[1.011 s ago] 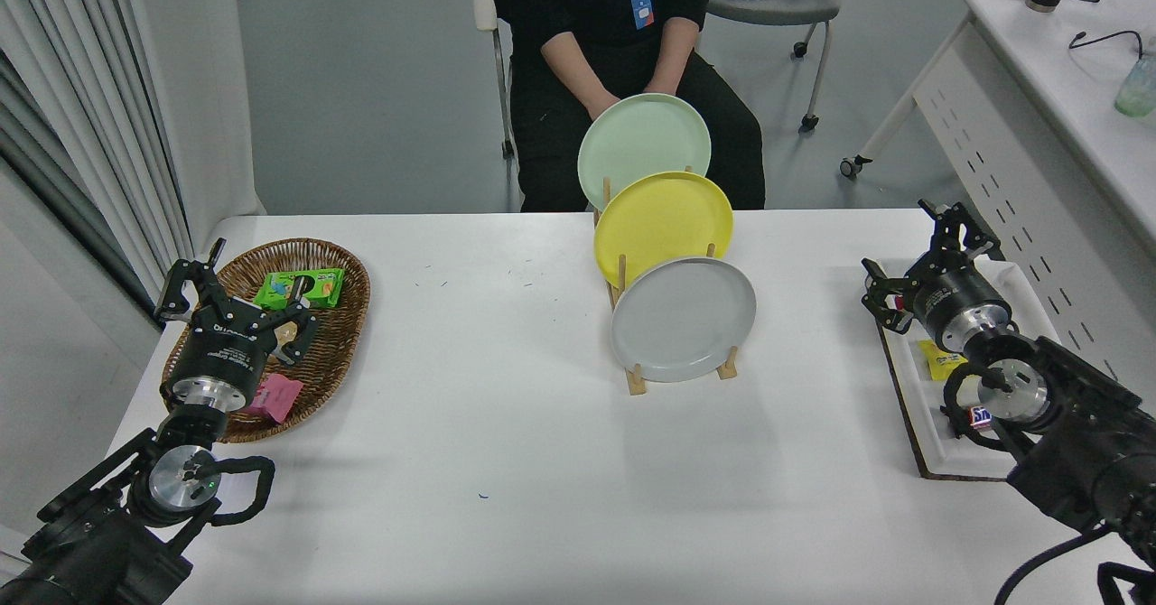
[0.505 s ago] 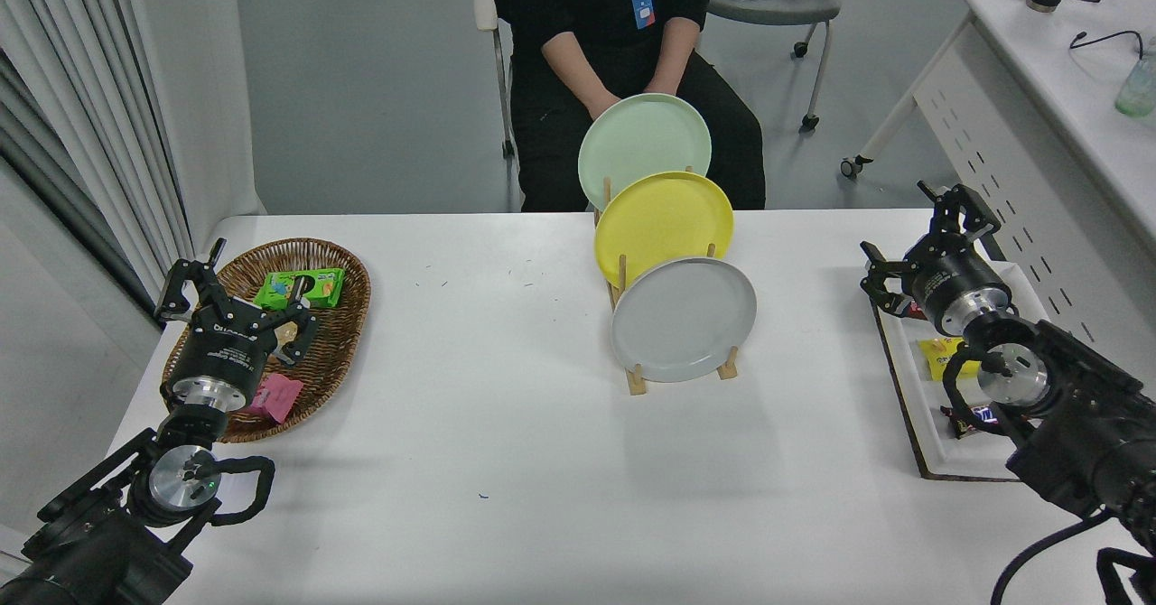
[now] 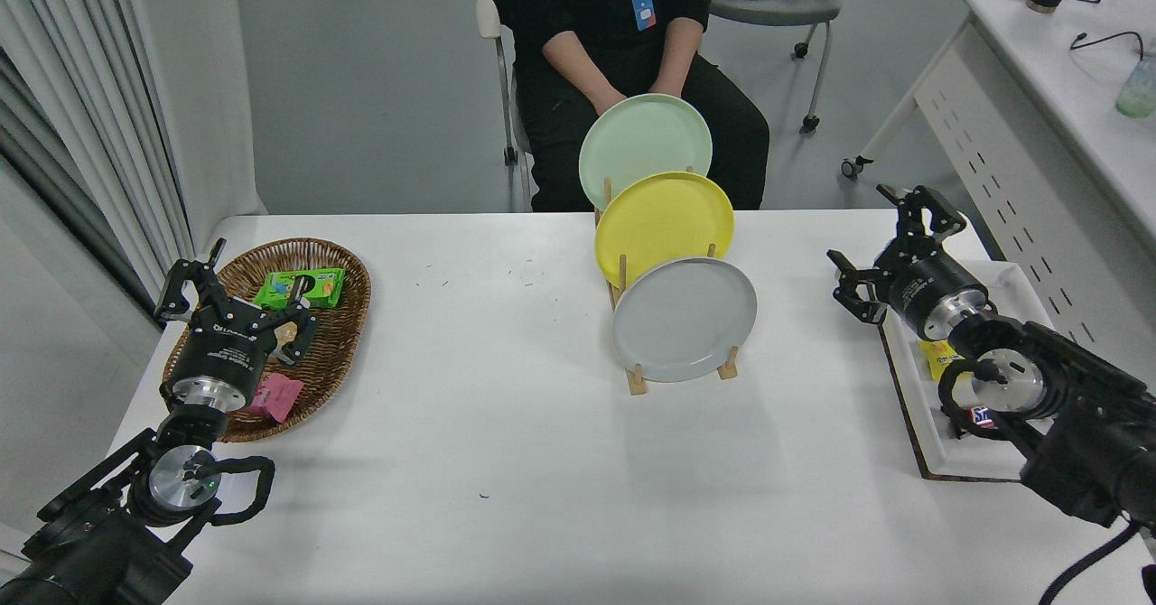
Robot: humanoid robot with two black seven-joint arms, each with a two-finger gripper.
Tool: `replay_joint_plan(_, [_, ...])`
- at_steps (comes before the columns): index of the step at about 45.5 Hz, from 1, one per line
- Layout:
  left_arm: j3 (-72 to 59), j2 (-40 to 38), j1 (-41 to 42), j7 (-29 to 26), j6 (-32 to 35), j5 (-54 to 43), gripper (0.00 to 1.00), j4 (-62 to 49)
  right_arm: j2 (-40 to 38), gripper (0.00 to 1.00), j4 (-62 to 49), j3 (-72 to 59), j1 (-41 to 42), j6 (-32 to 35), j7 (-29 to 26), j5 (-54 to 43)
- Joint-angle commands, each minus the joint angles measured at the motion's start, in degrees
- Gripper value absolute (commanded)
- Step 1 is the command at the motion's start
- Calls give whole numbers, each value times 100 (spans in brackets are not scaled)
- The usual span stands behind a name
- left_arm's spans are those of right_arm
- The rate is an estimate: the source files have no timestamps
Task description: Place the plate on the table
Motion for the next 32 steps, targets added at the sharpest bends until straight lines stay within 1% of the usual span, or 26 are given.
replay_joint_plan(1, [0, 0, 0, 0, 0, -1, 98, 0, -509, 100, 923, -993, -25, -6, 6, 735])
replay_joint_plan(11, [0, 0, 0, 0, 0, -1, 98, 0, -615, 100, 1565, -1222, -175, -24, 6, 832])
replay_joint_plan(22, [0, 0, 0, 0, 0, -1, 98, 0, -571, 100, 1697, -1231, -394, -50, 15, 1517])
replay_joint_plan(26, [0, 0, 0, 0, 0, -1, 98, 0, -536, 100, 1741, -1222, -395, -182, 15, 1562])
replay_joint_plan(32, [0, 0, 0, 0, 0, -1, 98, 0, -387, 100, 1750, -1073, -421, -560, 6, 1570])
